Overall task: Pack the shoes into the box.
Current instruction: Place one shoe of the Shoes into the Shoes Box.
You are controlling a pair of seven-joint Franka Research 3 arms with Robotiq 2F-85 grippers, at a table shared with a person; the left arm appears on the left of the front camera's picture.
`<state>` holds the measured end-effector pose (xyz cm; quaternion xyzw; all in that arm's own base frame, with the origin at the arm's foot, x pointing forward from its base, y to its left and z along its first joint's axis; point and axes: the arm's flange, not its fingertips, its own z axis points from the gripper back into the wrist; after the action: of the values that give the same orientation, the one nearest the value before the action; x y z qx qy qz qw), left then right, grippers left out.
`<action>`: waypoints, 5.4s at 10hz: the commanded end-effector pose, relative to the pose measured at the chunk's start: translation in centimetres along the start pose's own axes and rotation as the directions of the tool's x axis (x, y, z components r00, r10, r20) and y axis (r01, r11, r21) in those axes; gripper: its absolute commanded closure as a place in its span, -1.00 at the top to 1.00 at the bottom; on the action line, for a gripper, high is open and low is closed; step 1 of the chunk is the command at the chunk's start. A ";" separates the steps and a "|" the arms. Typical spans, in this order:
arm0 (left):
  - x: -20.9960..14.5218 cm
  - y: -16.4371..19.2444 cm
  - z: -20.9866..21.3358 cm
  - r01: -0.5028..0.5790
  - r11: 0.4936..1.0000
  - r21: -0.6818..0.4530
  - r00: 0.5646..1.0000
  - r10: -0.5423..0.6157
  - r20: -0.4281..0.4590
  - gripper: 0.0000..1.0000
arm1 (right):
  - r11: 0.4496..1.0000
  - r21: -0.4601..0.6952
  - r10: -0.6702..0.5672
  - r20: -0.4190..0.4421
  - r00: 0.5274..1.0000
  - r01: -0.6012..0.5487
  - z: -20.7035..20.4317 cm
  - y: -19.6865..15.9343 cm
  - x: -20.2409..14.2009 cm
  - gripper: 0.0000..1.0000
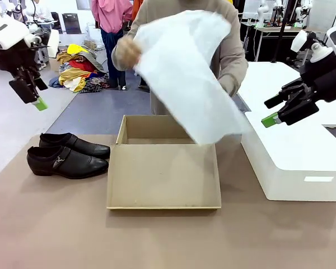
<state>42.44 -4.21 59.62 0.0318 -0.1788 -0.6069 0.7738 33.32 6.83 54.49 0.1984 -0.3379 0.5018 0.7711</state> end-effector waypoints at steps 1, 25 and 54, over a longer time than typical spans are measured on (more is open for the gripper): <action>0.0 2.8 0.3 0.120 0.993 -0.021 0.989 -0.122 -0.087 1.00 | 1.000 0.012 0.001 0.023 1.000 -0.002 -0.1 -0.2 0.0 1.00; -2.5 15.4 -13.7 0.205 0.968 -0.145 0.965 -0.224 -0.137 1.00 | 1.000 0.012 0.001 0.023 1.000 -0.002 -0.1 -0.2 0.0 1.00; -6.3 15.1 -24.5 0.086 0.969 -0.233 0.969 -0.136 -0.208 1.00 | 1.000 0.012 0.001 0.023 1.000 -0.002 -0.1 -0.2 0.0 1.00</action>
<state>62.91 1.56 39.58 0.0100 -0.0209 -0.6612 0.7498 33.34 6.79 54.45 0.1978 -0.3371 0.5011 0.7721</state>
